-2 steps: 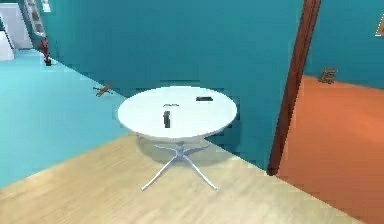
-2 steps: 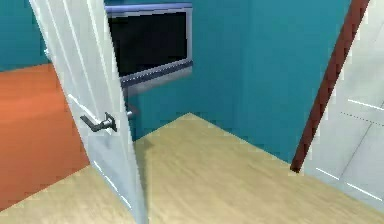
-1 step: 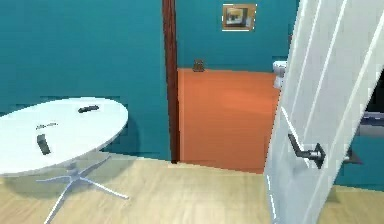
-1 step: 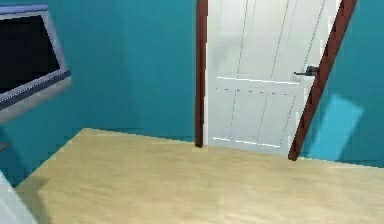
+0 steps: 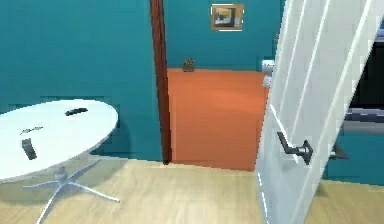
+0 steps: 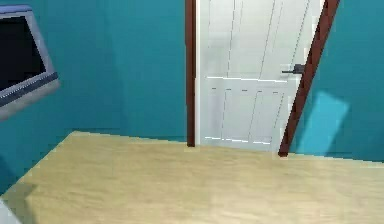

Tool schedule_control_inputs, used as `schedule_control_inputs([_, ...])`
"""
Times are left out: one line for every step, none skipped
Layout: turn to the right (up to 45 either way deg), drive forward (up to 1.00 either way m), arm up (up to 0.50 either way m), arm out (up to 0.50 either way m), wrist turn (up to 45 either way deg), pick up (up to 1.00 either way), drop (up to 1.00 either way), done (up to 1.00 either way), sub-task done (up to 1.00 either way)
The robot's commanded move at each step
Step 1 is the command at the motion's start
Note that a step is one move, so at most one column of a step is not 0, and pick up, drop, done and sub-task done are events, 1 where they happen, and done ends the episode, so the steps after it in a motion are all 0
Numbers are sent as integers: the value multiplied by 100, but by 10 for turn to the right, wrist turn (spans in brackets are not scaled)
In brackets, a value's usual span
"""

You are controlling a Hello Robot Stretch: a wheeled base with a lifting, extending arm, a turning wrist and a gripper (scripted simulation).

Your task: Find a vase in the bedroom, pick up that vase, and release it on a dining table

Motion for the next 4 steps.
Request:
schedule_control_inputs([60, 0, 0, 0, 0, 0, 0, 0, 0])
schedule_control_inputs([0, 100, 0, 0, 0, 0, 0, 0, 0])
schedule_control_inputs([30, 0, 0, 0, 0, 0, 0, 0, 0])
schedule_control_inputs([0, 95, 0, 0, 0, 0, 0, 0, 0])
